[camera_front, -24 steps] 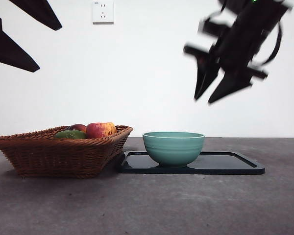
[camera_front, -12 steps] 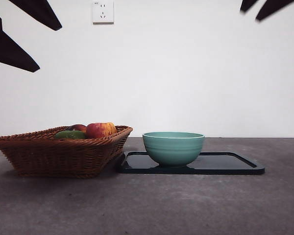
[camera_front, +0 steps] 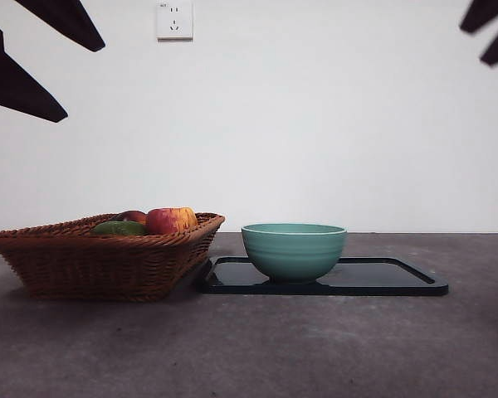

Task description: Pick up the wifruite, put it on the bowl, pick up the plate, put it on desk

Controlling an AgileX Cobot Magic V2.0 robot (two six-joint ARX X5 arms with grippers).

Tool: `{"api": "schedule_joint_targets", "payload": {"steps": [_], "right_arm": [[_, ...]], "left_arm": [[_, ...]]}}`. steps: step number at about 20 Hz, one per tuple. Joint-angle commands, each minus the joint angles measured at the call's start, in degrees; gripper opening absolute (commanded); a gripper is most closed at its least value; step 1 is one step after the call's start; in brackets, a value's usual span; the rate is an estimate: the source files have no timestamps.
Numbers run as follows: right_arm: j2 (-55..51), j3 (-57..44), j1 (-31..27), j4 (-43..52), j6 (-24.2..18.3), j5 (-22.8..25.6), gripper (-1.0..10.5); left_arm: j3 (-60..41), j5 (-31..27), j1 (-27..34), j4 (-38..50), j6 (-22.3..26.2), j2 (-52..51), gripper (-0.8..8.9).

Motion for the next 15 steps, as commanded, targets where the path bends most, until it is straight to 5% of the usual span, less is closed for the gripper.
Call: {"api": "schedule_joint_targets", "payload": {"steps": [1, 15], "right_arm": [[0.15, -0.28, 0.39, 1.05, -0.72, -0.24, 1.7], [0.17, -0.28, 0.39, 2.19, -0.68, -0.28, 1.7]], "left_arm": [[0.44, 0.09, -0.37, 0.42, 0.72, 0.22, 3.12], [0.44, 0.07, -0.37, 0.55, 0.70, 0.22, 3.12]]}}
